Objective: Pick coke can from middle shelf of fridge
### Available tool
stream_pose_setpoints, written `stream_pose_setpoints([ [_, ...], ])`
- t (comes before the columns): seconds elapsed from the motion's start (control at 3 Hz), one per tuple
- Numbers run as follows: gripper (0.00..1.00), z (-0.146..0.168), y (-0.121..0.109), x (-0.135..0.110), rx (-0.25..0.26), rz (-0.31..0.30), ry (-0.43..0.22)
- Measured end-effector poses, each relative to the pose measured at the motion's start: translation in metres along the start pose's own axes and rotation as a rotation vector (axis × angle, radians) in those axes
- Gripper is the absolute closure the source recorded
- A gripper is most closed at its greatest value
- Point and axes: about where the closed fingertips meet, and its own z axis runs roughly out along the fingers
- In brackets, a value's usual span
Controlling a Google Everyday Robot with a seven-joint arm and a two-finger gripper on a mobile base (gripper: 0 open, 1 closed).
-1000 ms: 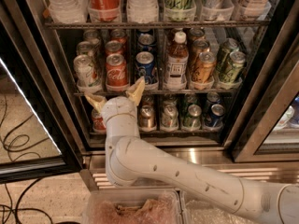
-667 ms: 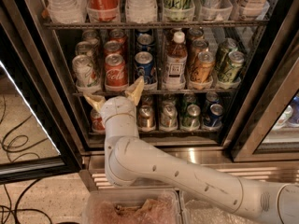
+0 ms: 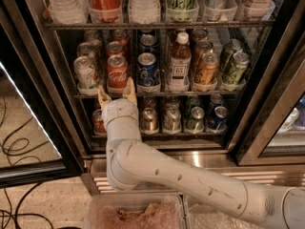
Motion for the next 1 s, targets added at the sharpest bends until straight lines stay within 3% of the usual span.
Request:
stream_pose_setpoints([
  [1.0,0.26,0.0074,0.007,0.0068,0.003,-0.021,0.007],
])
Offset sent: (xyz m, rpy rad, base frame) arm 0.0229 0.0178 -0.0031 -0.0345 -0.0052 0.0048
